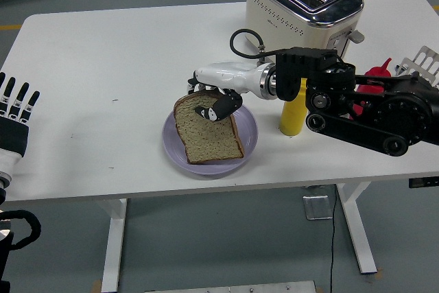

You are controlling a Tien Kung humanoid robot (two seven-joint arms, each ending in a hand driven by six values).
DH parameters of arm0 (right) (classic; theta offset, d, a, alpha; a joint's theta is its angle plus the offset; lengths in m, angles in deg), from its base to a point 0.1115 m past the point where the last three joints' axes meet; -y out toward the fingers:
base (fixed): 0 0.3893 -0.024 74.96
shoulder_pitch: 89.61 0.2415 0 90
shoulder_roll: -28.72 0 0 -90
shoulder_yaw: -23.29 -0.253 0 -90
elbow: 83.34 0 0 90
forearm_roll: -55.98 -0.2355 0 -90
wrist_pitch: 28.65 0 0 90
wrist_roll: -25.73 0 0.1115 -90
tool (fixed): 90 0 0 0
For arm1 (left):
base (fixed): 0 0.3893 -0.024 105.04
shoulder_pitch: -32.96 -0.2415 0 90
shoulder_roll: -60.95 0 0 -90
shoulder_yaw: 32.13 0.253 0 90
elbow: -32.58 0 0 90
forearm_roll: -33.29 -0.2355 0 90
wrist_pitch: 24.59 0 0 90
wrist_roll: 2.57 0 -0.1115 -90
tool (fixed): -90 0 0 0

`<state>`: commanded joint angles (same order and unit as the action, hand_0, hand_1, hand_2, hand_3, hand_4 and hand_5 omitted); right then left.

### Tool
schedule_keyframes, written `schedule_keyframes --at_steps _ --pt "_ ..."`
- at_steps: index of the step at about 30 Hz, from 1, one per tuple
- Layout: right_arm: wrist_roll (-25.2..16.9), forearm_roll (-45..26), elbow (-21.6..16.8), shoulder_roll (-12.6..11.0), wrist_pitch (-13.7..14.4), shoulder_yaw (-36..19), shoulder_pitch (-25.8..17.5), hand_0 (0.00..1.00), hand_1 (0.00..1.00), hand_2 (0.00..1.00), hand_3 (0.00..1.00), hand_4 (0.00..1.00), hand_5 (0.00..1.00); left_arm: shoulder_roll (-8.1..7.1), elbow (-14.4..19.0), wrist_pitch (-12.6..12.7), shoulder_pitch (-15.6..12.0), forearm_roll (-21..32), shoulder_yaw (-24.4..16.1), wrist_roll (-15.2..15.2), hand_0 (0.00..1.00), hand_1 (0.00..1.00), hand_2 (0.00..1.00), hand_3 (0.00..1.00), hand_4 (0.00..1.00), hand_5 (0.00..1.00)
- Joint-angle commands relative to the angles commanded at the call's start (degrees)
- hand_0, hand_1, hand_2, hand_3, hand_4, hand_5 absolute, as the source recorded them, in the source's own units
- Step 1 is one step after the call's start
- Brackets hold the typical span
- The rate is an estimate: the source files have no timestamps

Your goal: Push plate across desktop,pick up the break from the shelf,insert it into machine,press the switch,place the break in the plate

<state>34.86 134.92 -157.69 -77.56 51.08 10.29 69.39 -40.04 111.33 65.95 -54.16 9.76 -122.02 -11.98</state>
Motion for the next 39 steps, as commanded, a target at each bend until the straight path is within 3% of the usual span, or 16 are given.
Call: schedule_keyframes --at_steps 1,2,7,8,13,14,19,20,25,26,39 --pt "-0.1 -0.1 0.4 0.1 0.0 -0.1 -0.1 0.214 0.319 0.426 0.510 0.296 0.140 0.01 -0.1 0.0 0.0 0.0 0.0 0.0 0.815 0.858 0.940 0.808 0.633 0.998" --pt "-0.2 -0.2 0.7 0.2 0.0 -0.2 -0.1 0.288 0.424 0.499 0.545 0.323 0.155 0.02 -0.1 0.0 0.1 0.0 -0.1 0.0 0.815 0.859 0.940 0.808 0.632 0.998" --pt "-0.9 -1.2 2.0 0.4 0.2 -0.8 -0.3 0.288 0.424 0.499 0.545 0.323 0.155 0.05 -0.3 0.1 0.1 -0.1 -0.4 0.0 0.815 0.859 0.940 0.808 0.632 0.998" --pt "-1.1 -1.2 2.2 0.5 0.3 -0.9 -0.3 0.356 0.480 0.536 0.595 0.460 0.246 0.05 -0.3 0.1 0.1 -0.1 -0.4 0.0 0.815 0.859 0.939 0.806 0.633 0.998" --pt "-1.6 -0.8 2.7 0.7 0.7 -1.1 -0.4 0.356 0.480 0.536 0.595 0.460 0.246 0.08 -0.3 0.1 0.2 -0.2 -0.5 -0.1 0.815 0.859 0.939 0.806 0.633 0.998" --pt "-1.7 -0.7 2.7 0.8 0.8 -1.1 -0.4 0.484 0.606 0.657 0.757 0.614 0.323 0.08 -0.3 0.1 0.2 -0.2 -0.5 -0.1 0.815 0.859 0.939 0.805 0.633 0.998" --pt "-1.9 0.5 3.0 0.9 1.5 -1.3 -0.5 0.484 0.606 0.657 0.757 0.614 0.323 0.11 -0.3 0.1 0.2 -0.2 -0.6 -0.1 0.815 0.859 0.939 0.805 0.633 0.998" --pt "-2.0 0.6 3.0 0.9 1.6 -1.3 -0.5 0.575 0.678 0.728 0.815 0.654 0.343 0.11 -0.3 0.1 0.1 -0.2 -0.6 -0.1 0.815 0.859 0.939 0.805 0.632 0.998" --pt "-2.1 1.8 3.2 0.9 3.1 -2.2 -0.7 0.575 0.678 0.728 0.815 0.654 0.343 0.13 -0.3 0.1 0.2 -0.2 -0.5 -0.1 0.815 0.859 0.939 0.805 0.632 0.998" --pt "-2.2 2.1 3.2 0.9 3.5 -2.4 -0.8 0.663 0.750 0.822 0.868 0.698 0.373 0.13 -0.3 0.1 0.2 -0.2 -0.5 -0.1 0.814 0.859 0.939 0.805 0.632 0.998" --pt "-3.1 4.9 3.6 0.7 8.7 -5.4 -1.1 0.675 0.754 0.821 0.864 0.704 0.379 0.08 -0.2 0.1 0.1 -0.2 -0.3 0.0 0.814 0.860 0.939 0.803 0.632 0.998"
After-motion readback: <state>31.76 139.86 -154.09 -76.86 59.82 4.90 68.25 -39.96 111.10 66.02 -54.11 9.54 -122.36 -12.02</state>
